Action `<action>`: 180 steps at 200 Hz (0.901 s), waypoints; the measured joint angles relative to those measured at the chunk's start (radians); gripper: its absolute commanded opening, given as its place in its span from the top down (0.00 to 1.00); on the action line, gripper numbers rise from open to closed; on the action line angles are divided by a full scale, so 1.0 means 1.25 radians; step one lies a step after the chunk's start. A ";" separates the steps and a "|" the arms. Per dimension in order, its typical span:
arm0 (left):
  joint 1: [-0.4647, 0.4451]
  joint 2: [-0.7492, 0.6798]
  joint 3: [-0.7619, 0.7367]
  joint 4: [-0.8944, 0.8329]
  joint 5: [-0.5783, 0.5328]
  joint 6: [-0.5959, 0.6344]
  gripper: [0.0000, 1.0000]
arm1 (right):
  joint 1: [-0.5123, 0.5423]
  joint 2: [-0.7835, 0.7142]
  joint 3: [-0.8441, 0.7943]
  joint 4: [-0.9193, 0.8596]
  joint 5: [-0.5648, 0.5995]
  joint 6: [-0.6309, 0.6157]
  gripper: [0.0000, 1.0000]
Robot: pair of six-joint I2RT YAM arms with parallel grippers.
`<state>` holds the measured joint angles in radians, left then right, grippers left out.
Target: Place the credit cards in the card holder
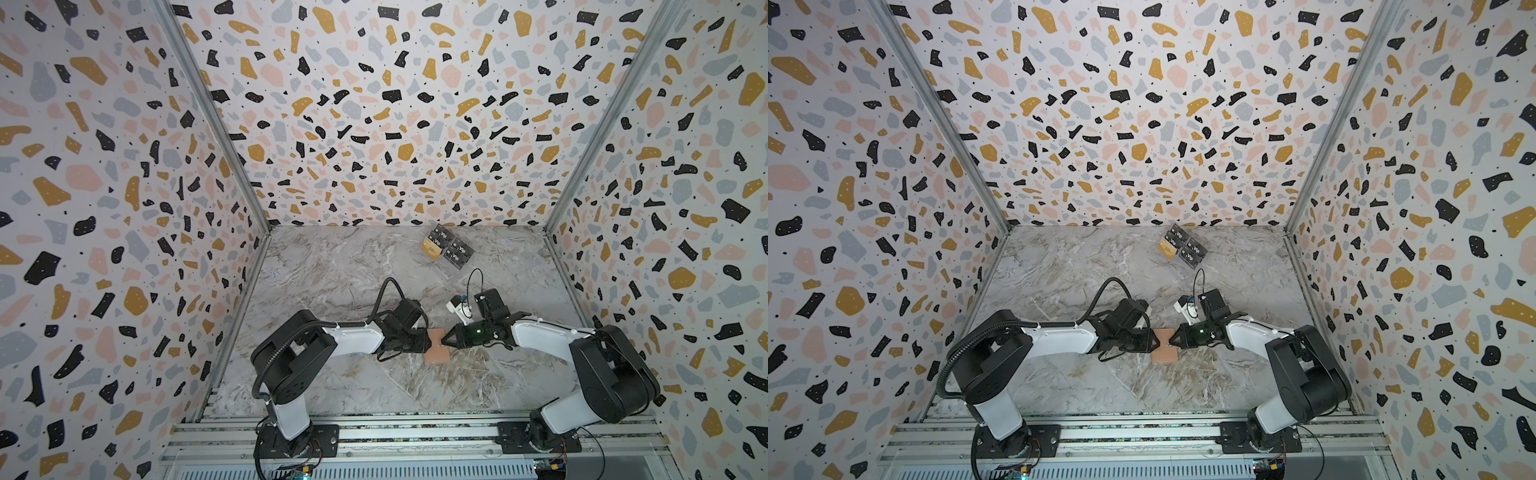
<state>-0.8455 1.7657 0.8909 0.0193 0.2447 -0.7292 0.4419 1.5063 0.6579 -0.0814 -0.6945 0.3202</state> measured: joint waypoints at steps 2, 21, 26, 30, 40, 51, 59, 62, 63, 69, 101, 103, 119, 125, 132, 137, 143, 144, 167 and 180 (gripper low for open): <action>0.000 0.000 0.000 0.000 0.000 0.000 0.62 | 0.001 0.000 0.001 -0.001 0.005 0.001 1.00; 0.000 0.000 0.000 0.000 0.000 0.000 0.62 | 0.015 0.002 0.006 -0.003 0.034 0.006 1.00; 0.000 0.000 0.000 0.000 0.000 0.000 0.62 | 0.019 0.004 0.007 -0.004 0.042 0.007 1.00; 0.000 0.000 0.000 0.000 0.000 0.000 0.62 | 0.021 0.005 0.009 -0.004 0.046 0.008 1.00; 0.000 0.000 0.000 0.000 0.000 0.000 0.62 | 0.027 0.011 0.012 -0.003 0.055 0.010 1.00; 0.000 0.000 0.000 0.000 0.000 0.000 0.62 | 0.033 0.015 0.015 -0.002 0.062 0.012 1.00; 0.000 0.000 0.000 0.000 0.001 0.000 0.62 | 0.035 0.018 0.016 0.000 0.064 0.015 1.00; 0.000 0.000 0.000 0.000 0.001 0.000 0.62 | 0.036 0.019 0.016 0.000 0.064 0.015 1.00; 0.000 0.000 0.000 0.000 0.000 0.000 0.62 | 0.037 0.020 0.016 0.000 0.064 0.015 1.00; 0.000 0.000 0.000 0.000 0.000 0.000 0.62 | 0.039 0.022 0.019 -0.001 0.065 0.016 1.00; 0.000 0.000 0.000 0.000 0.001 0.000 0.62 | 0.048 0.044 0.053 -0.024 0.085 0.012 1.00; 0.000 0.000 0.000 0.000 0.001 0.000 0.62 | 0.049 0.045 0.055 -0.025 0.086 0.012 1.00; 0.000 0.000 0.000 0.000 0.001 0.000 0.62 | 0.052 0.051 0.067 -0.040 0.096 0.007 1.00; 0.000 0.000 0.000 0.000 0.001 0.000 0.62 | 0.054 0.052 0.072 -0.047 0.100 0.005 1.00; 0.000 0.000 0.000 0.000 0.001 0.000 0.62 | 0.056 0.054 0.078 -0.055 0.105 0.002 1.00; 0.000 0.000 0.000 0.000 0.001 0.000 0.62 | 0.057 0.056 0.082 -0.060 0.110 -0.001 1.00; 0.000 0.000 0.000 0.000 0.001 0.000 0.62 | 0.059 0.057 0.086 -0.066 0.114 -0.004 1.00; 0.000 0.000 0.000 0.000 0.001 0.000 0.62 | 0.059 0.057 0.087 -0.067 0.115 -0.005 1.00; 0.000 0.000 0.000 0.000 0.001 0.000 0.62 | 0.063 0.063 0.096 -0.079 0.123 -0.012 1.00; 0.000 0.000 0.000 0.000 0.001 0.000 0.62 | 0.067 0.065 0.103 -0.087 0.126 -0.015 1.00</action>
<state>-0.8455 1.7657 0.8909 0.0193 0.2462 -0.7288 0.5251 1.5871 0.7860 -0.1902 -0.5369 0.3019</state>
